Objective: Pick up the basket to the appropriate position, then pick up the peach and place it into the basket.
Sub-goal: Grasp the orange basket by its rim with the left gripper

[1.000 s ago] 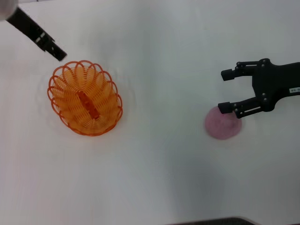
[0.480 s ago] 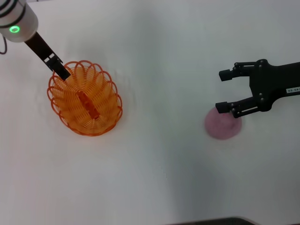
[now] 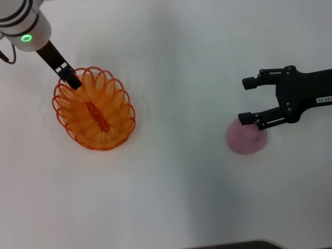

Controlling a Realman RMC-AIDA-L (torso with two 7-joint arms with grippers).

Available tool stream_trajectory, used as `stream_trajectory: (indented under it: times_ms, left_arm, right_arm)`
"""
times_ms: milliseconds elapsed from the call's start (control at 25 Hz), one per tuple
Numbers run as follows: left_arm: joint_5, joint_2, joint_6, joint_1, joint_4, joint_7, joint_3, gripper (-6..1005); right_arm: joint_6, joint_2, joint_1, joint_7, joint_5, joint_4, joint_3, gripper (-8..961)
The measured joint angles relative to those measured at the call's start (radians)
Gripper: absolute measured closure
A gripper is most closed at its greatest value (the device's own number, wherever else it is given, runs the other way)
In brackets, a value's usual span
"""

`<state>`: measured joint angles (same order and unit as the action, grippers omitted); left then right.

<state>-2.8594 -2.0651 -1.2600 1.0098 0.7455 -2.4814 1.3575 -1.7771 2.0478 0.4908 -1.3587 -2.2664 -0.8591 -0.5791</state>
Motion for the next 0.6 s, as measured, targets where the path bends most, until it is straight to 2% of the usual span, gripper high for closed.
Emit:
stream_trajectory:
  times_ms: [600]
  left_arm:
    - [0.000,-0.019,-0.005,-0.007,-0.002,-0.001,0.027,260]
  right_arm:
    - [-0.001,0.000,0.003,0.003,-0.001,0.000,-0.002,10]
